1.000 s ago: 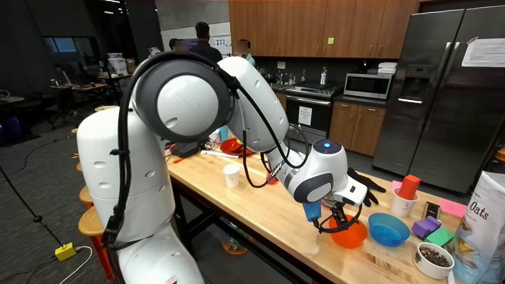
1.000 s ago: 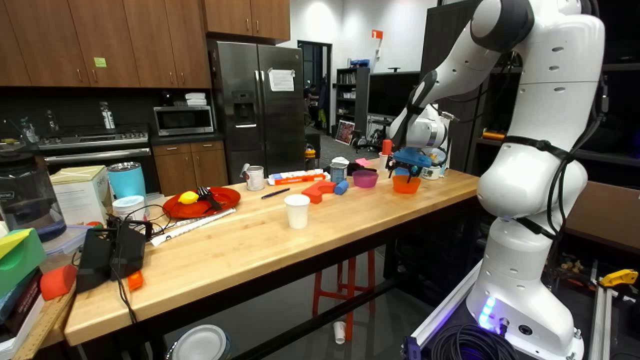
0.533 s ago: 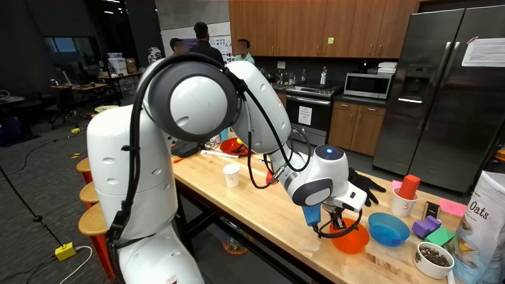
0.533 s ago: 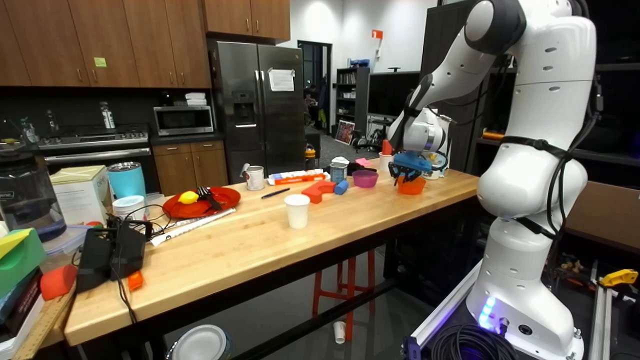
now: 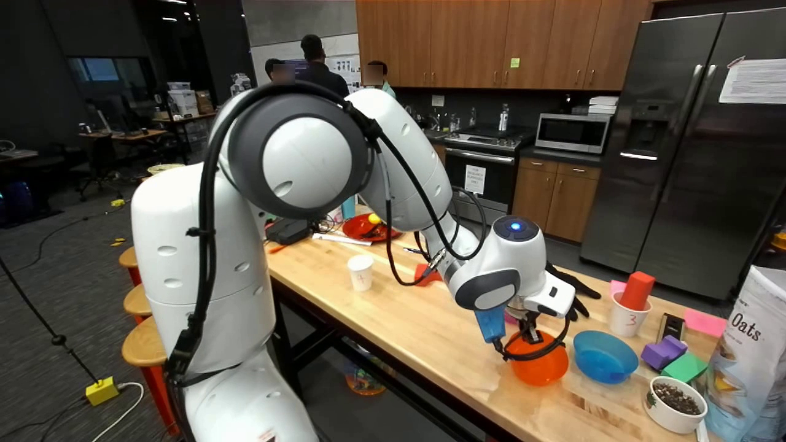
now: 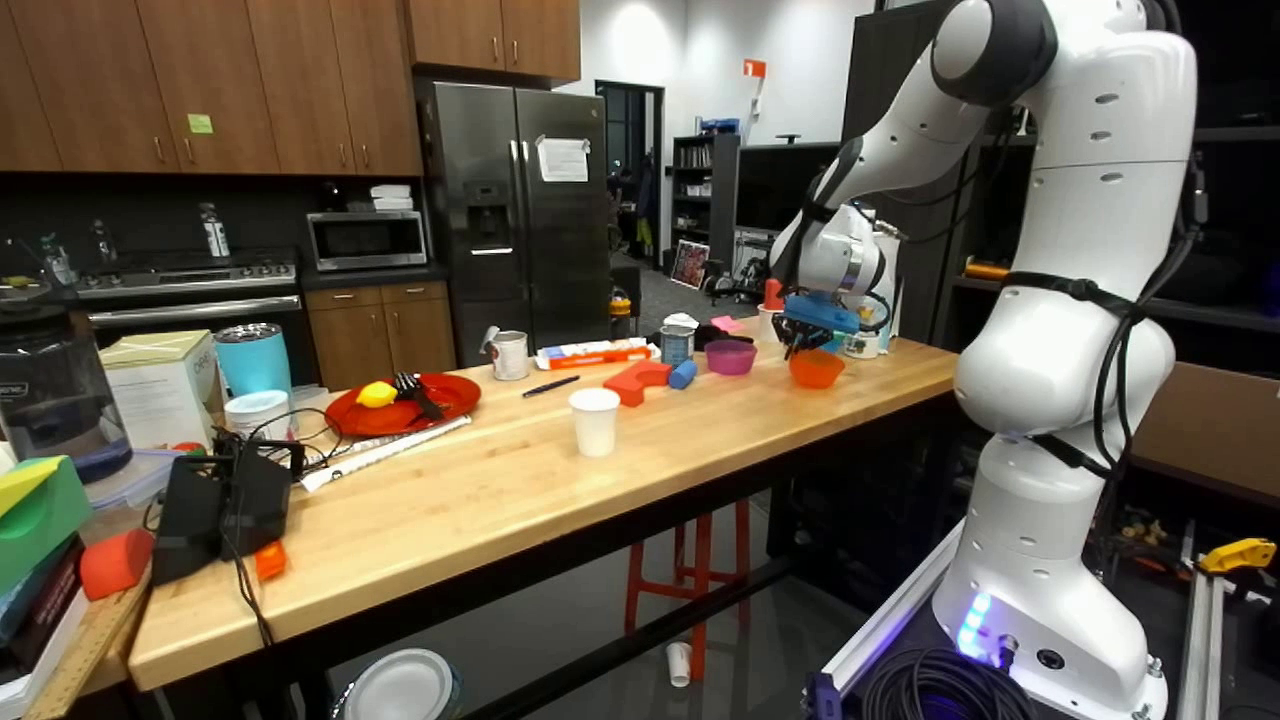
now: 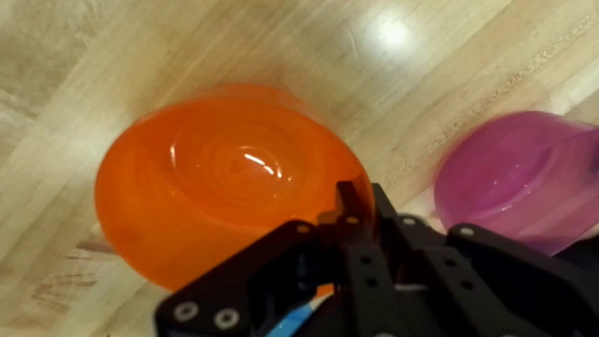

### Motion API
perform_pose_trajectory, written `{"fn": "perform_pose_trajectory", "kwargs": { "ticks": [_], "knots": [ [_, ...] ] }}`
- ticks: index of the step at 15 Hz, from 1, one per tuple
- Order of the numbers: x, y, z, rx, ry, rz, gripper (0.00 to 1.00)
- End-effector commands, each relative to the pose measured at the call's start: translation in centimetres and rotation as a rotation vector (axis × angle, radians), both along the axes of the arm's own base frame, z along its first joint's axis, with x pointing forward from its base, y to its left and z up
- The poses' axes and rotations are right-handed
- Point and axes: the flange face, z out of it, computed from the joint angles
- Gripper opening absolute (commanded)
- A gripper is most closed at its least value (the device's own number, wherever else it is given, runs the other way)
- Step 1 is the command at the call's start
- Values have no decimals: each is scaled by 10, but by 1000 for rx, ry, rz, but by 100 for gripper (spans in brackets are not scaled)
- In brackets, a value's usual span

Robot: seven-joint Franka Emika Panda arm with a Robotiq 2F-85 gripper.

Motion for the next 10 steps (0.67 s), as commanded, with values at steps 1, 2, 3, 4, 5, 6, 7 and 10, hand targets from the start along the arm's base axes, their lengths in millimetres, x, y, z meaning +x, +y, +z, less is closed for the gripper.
{"fn": "perform_pose_trajectory", "kwargs": {
  "ticks": [1,2,3,4,5,6,7,10],
  "knots": [
    [-5,-5,28,-38,-50,33,0],
    [-6,-8,37,-53,-63,43,0],
    [-7,-9,43,-66,-74,53,1],
    [-6,-7,52,-84,-85,76,1],
    [-5,-5,58,-108,-88,103,1],
    [-3,-4,63,-136,-86,133,1],
    [-1,0,68,-172,-79,182,1],
    [4,9,77,-284,-49,330,1]
  ]
}}
